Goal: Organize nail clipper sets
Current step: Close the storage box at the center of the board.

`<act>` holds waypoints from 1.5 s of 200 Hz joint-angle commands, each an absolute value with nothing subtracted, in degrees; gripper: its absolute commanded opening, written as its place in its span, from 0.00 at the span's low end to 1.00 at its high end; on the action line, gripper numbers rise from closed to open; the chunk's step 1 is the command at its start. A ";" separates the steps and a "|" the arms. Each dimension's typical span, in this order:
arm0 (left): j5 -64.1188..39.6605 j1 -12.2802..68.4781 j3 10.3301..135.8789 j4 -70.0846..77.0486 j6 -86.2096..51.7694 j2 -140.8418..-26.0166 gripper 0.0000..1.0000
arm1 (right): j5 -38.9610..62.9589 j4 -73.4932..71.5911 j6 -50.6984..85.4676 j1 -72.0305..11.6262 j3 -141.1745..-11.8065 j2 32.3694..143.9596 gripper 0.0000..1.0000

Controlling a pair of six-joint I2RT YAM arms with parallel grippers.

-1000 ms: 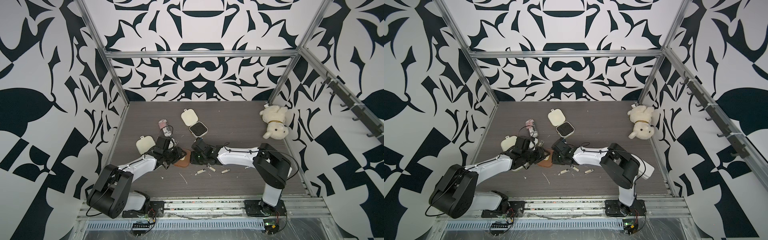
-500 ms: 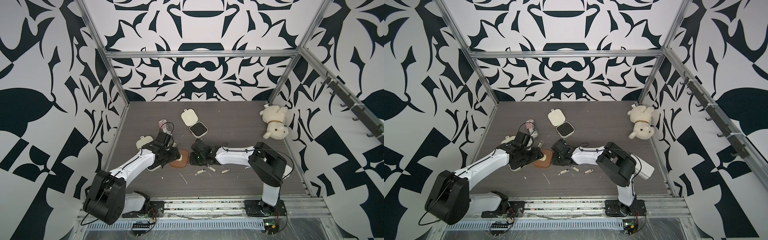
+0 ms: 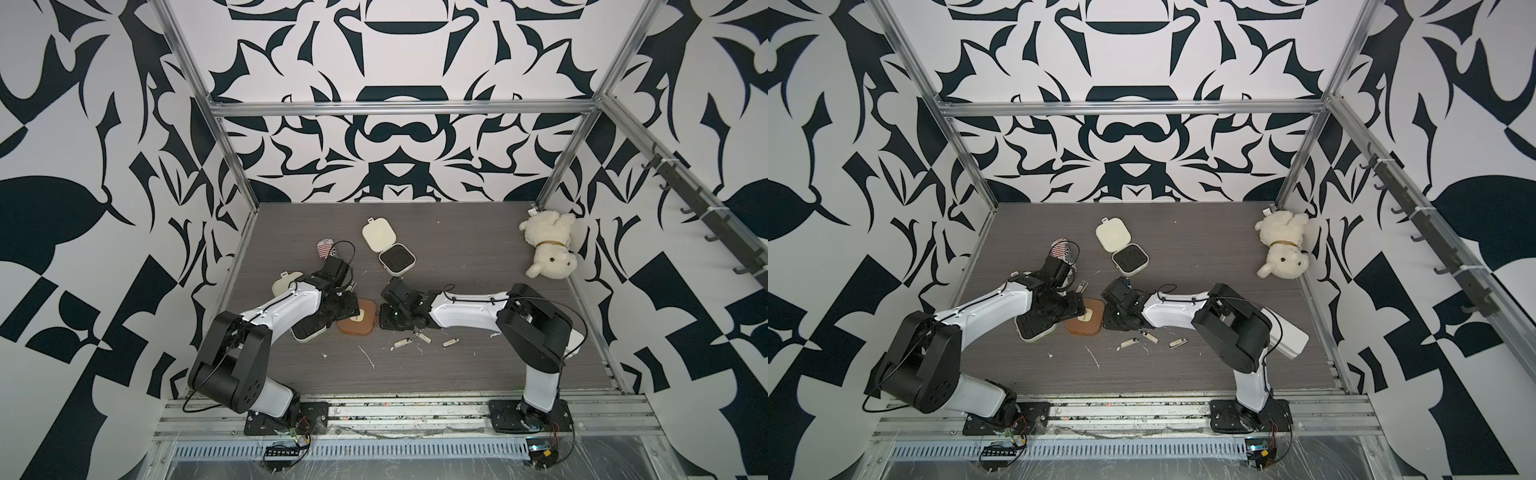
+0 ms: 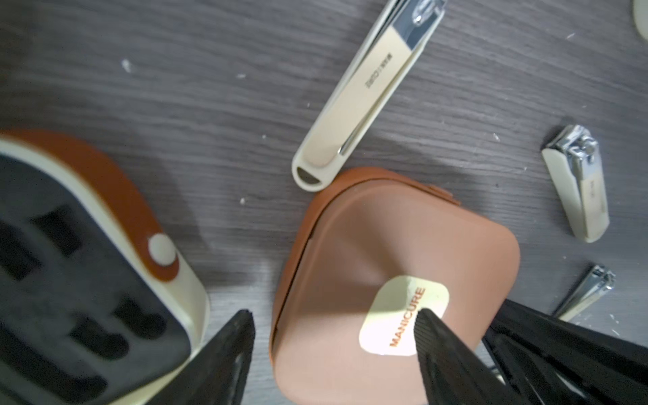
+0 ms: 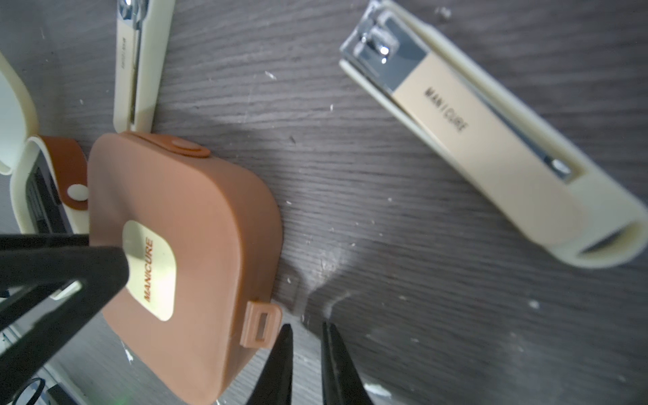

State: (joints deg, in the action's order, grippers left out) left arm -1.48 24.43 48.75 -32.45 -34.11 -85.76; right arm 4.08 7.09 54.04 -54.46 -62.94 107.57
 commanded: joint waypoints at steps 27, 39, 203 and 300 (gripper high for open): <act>-1.23 24.26 50.53 -34.86 -31.44 -90.28 0.72 | 3.00 7.25 52.73 -54.32 -63.29 101.17 0.23; -1.37 24.26 50.23 -34.62 -31.70 -90.61 0.71 | 3.87 5.74 53.07 -54.33 -63.23 101.23 0.24; -3.80 24.34 48.44 -33.08 -32.50 -90.70 0.64 | 10.05 -2.74 57.52 -53.69 -64.68 110.16 0.21; -6.12 24.78 47.37 -31.05 -33.48 -92.22 0.59 | 13.61 -13.38 62.80 -52.71 -60.47 112.85 0.00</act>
State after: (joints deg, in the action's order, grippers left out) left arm -2.72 23.68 49.84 -30.50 -33.06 -89.10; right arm 11.33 -4.73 60.47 -52.18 -61.43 111.20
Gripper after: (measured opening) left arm 0.592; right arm 0.050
